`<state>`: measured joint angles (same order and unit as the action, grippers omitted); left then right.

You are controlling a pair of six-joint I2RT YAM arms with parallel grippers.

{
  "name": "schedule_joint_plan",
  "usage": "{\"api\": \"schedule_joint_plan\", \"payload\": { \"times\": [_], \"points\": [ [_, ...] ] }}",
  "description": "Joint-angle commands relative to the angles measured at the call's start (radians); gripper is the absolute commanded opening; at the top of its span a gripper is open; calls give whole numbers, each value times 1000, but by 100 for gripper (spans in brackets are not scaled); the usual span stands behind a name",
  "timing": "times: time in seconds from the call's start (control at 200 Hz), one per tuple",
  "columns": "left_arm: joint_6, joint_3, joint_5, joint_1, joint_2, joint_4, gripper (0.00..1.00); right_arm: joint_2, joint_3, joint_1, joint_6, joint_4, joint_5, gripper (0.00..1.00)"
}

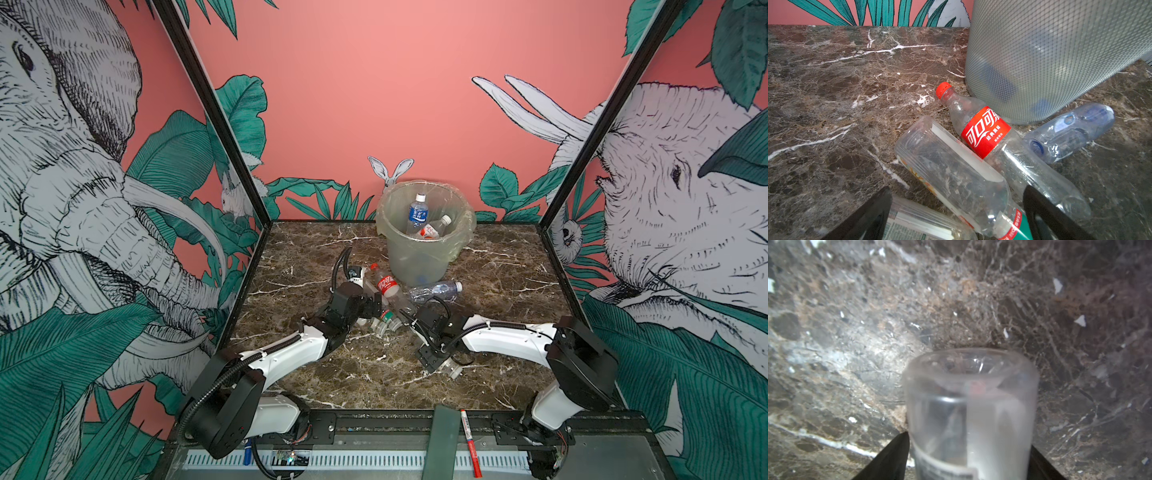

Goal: Throw the plastic bottles in the bin
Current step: 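Lift the frosted bottle with the right gripper up over the bin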

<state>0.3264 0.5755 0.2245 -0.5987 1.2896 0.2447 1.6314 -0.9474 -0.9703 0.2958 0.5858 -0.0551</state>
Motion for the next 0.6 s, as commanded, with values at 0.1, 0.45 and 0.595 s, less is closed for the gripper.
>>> {"api": "schedule_joint_plan", "payload": {
  "times": [0.1, 0.45, 0.595],
  "points": [
    [17, 26, 0, 7, 10, 3, 100, -23, 21, 14, 17, 6, -28, 69],
    [19, 31, -6, 5, 26, 5, 100, -110, 64, 28, 20, -7, -27, 52],
    [19, 31, -17, 6, 28, 10, 100, -167, 97, 34, 34, -39, -40, 45]
  ]
}}
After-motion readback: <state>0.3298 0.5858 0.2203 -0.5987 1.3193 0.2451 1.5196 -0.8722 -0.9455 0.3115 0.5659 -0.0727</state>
